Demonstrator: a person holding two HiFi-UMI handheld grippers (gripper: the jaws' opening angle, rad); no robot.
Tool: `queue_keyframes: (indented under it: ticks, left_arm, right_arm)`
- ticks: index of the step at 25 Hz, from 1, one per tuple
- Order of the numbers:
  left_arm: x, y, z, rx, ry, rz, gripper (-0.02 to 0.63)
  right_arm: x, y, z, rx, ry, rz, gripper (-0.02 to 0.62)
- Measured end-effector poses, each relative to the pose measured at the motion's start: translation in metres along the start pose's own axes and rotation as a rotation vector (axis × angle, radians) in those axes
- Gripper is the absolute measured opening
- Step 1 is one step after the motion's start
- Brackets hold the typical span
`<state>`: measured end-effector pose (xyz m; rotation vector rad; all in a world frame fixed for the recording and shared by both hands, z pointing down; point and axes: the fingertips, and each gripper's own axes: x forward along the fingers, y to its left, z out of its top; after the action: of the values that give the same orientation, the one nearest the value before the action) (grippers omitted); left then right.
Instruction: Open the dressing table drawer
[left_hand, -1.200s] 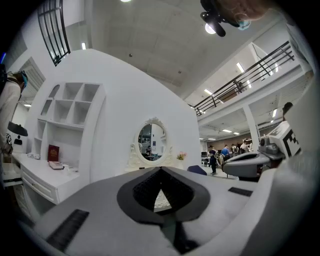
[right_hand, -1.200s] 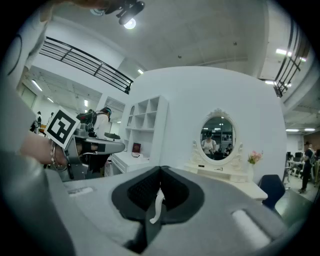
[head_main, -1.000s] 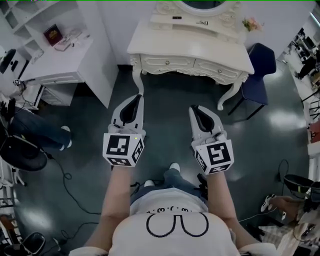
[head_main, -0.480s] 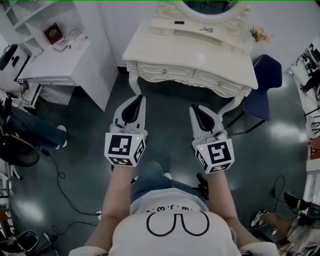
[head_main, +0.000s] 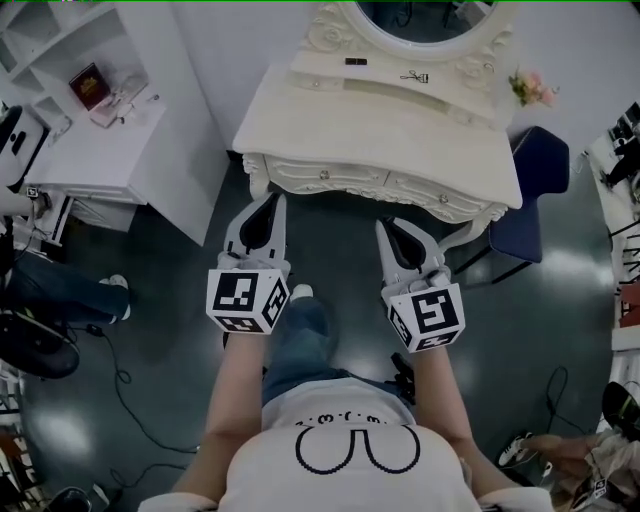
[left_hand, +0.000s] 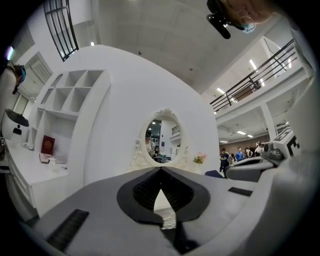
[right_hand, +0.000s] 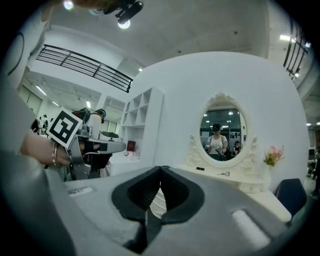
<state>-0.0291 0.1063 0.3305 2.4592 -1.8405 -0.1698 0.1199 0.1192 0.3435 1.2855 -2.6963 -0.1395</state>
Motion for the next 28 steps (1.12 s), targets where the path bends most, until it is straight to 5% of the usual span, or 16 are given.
queue_keyframes:
  ticks: [14, 28]
  left_arm:
    - [0.196, 0.111, -0.011, 0.014, 0.096, -0.117, -0.002]
    - [0.301, 0.164, -0.053, -0.018, 0.193, -0.103, -0.002]
  right_arm:
    - [0.193, -0.084, 0.005, 0.025, 0.051, -0.120, 0.000]
    - [0.279, -0.145, -0.024, 0.037, 0.118, -0.176, 0.000]
